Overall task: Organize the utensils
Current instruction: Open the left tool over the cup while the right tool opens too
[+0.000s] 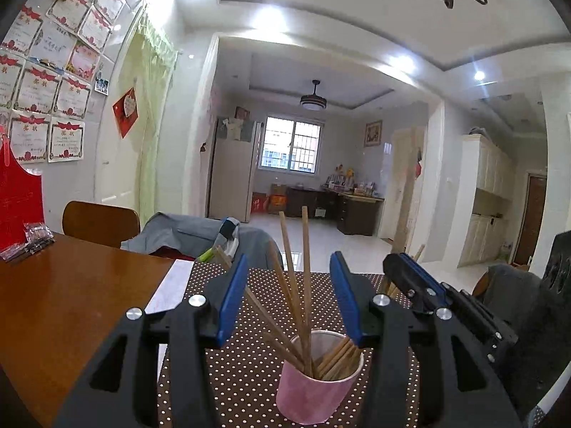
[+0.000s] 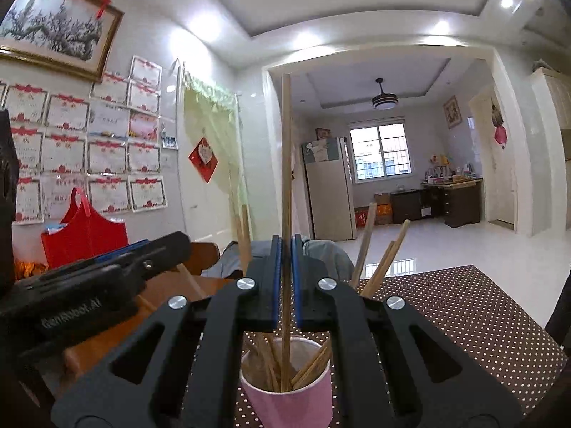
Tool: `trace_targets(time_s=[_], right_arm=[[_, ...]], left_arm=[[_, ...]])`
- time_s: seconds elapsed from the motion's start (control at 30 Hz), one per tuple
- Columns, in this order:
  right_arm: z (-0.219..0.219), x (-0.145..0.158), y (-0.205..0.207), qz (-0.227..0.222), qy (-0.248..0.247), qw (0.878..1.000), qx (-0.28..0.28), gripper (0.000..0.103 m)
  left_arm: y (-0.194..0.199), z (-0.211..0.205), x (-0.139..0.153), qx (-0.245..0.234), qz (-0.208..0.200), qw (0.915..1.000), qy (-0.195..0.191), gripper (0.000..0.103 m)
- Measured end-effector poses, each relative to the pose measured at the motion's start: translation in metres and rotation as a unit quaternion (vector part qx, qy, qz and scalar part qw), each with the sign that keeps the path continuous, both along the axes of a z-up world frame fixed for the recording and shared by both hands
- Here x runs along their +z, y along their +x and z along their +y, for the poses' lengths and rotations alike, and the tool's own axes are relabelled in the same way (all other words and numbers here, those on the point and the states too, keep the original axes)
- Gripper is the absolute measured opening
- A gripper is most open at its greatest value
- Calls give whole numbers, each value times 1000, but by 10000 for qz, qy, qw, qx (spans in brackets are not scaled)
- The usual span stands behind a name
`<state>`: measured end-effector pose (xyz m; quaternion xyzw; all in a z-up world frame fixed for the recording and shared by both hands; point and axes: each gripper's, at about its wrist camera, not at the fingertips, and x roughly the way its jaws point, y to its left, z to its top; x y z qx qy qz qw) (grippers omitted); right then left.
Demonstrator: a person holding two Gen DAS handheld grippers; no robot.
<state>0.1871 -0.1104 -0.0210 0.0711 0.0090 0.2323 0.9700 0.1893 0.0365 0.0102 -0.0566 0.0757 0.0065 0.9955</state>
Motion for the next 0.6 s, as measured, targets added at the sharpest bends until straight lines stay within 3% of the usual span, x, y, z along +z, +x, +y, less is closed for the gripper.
trace_targets(time_s=[0.6], right_arm=[[6,-13,20,914,-220,9952,269,7]], left_arm=[[13,-5,-14,49,366,9993,107,48]])
